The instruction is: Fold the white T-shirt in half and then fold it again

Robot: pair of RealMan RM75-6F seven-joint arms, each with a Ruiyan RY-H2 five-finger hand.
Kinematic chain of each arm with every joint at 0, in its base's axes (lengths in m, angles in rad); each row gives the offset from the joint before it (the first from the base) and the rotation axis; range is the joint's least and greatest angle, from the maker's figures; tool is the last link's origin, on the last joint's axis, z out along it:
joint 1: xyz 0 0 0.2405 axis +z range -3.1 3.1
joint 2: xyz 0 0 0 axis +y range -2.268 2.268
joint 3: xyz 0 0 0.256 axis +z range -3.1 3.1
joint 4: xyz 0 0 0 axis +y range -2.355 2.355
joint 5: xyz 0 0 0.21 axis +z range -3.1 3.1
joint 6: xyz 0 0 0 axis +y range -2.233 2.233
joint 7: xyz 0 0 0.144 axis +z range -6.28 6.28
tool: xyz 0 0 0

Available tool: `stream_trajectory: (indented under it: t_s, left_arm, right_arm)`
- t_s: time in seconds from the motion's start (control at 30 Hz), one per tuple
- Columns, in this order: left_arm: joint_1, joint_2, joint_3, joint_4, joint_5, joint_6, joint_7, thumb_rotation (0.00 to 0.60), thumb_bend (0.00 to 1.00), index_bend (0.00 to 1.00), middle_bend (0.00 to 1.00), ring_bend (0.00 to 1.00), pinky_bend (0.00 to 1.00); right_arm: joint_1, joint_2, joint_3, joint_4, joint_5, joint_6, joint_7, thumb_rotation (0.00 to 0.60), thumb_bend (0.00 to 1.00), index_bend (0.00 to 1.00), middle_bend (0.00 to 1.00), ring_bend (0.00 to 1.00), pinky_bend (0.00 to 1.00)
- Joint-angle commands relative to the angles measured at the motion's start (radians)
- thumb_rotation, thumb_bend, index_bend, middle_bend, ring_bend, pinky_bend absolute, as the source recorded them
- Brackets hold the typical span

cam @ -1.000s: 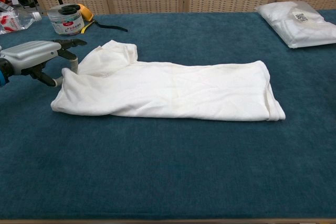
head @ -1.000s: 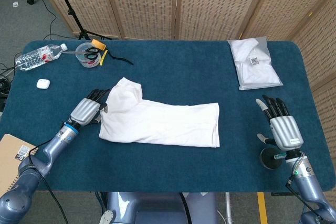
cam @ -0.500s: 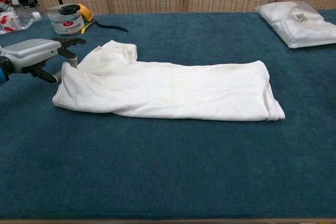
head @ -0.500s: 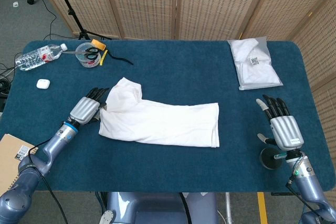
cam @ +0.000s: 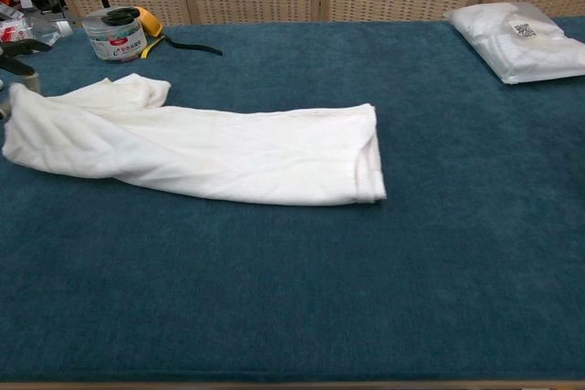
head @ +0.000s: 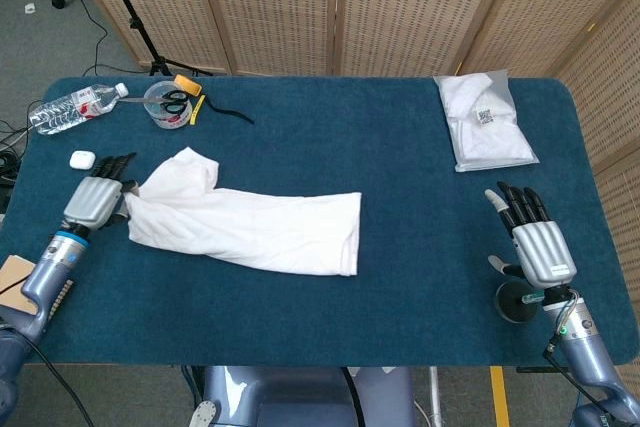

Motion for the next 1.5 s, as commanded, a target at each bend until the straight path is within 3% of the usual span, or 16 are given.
stream_trajectory:
  t_s: [0.03,0.63,0.73,0.87,1.07,1.2,1.5]
  left_arm:
    - [0.025,0.024,-0.011,0.022,-0.018,-0.026,-0.015,0.600,0.61,0.72,0.00,0.00,0.00]
    - [0.081,0.072,-0.092,0.106,-0.113,-0.220,-0.040,0.600,0.62,0.72,0.00,0.00,0.00]
    - [0.074,0.067,-0.104,0.091,-0.118,-0.163,-0.071,0.600,0.63,0.72,0.00,0.00,0.00]
    - [0.046,0.056,-0.098,0.054,-0.087,0.039,-0.109,0.600,0.64,0.72,0.00,0.00,0.00]
    - [-0.033,0.027,-0.069,0.007,-0.018,0.251,-0.004,0.600,0.64,0.72,0.00,0.00,0.00]
    - [-0.098,-0.003,-0.056,-0.039,0.014,0.274,0.095,0.600,0.64,0.72,0.00,0.00,0.00]
    - [-0.213,-0.084,-0.053,-0.109,0.040,0.211,0.267,0.600,0.64,0.72,0.00,0.00,0.00]
  right_arm:
    - [0.000,-0.002,-0.002,0.000,0.000,-0.002,-0.004,0.600,0.16,0.00,0.00,0.00,0.00]
    - [0.006,-0.014,-0.007,0.010,0.007,-0.023,-0.022,0.600,0.16,0.00,0.00,0.00,0.00]
    - [0.006,-0.014,-0.005,0.010,0.008,-0.023,-0.021,0.600,0.16,0.00,0.00,0.00,0.00]
    - [0.006,-0.013,-0.005,0.007,0.007,-0.022,-0.020,0.600,0.16,0.00,0.00,0.00,0.00]
    - [0.003,-0.005,-0.005,-0.003,0.001,-0.011,-0.013,0.600,0.16,0.00,0.00,0.00,0.00]
    - [0.000,0.004,-0.002,-0.012,-0.002,-0.001,-0.001,0.600,0.16,0.00,0.00,0.00,0.00]
    - [-0.003,0.017,-0.001,-0.024,-0.010,0.009,0.020,0.600,0.16,0.00,0.00,0.00,0.00]
